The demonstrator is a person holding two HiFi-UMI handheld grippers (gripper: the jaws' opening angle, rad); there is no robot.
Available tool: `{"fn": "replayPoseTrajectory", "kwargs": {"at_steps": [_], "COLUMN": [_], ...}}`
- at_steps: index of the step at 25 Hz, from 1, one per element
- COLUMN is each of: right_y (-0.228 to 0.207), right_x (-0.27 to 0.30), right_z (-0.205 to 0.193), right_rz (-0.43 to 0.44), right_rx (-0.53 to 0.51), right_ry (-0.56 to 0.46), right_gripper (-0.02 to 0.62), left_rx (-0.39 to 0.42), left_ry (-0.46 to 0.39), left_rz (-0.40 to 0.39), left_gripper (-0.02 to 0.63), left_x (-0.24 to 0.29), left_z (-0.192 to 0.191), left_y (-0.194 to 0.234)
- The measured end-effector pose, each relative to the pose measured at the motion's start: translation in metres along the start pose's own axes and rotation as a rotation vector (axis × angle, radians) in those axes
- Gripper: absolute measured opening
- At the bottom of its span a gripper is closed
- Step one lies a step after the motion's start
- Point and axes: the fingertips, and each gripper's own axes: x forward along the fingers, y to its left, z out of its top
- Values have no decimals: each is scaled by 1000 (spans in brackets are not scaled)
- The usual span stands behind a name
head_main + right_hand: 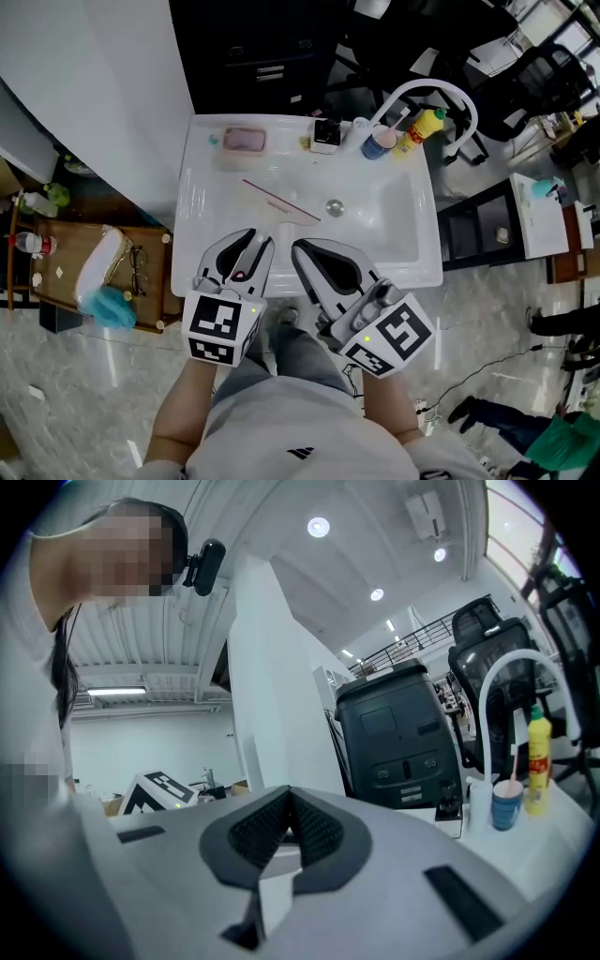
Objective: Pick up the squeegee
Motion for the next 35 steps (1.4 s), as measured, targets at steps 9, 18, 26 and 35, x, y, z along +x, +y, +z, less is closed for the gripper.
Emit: {"fn": "replayPoseTrajectory", "kwargs": {"at_steps": [9, 18, 26, 35], "right_y": [12, 25, 36, 54], "right_x": [-17, -35, -55, -71], "right_z": [2, 4, 3, 3], "right_rz": [-50, -103, -161, -223], "right_rx": [-17, -32, -38, -42], "right_ry": [-17, -32, -45, -71], "right_gripper": [9, 9, 9, 9], "left_rx": [25, 45, 59, 84], "left_ry": [-58, -112, -157, -212], "left_rz": [-67, -132, -202, -275], "left_gripper": [112, 112, 112, 112], "left_x": [-17, -38, -58, -87], "left_z": [16, 32, 42, 53], "left_y": [-21, -43, -63, -82]}}
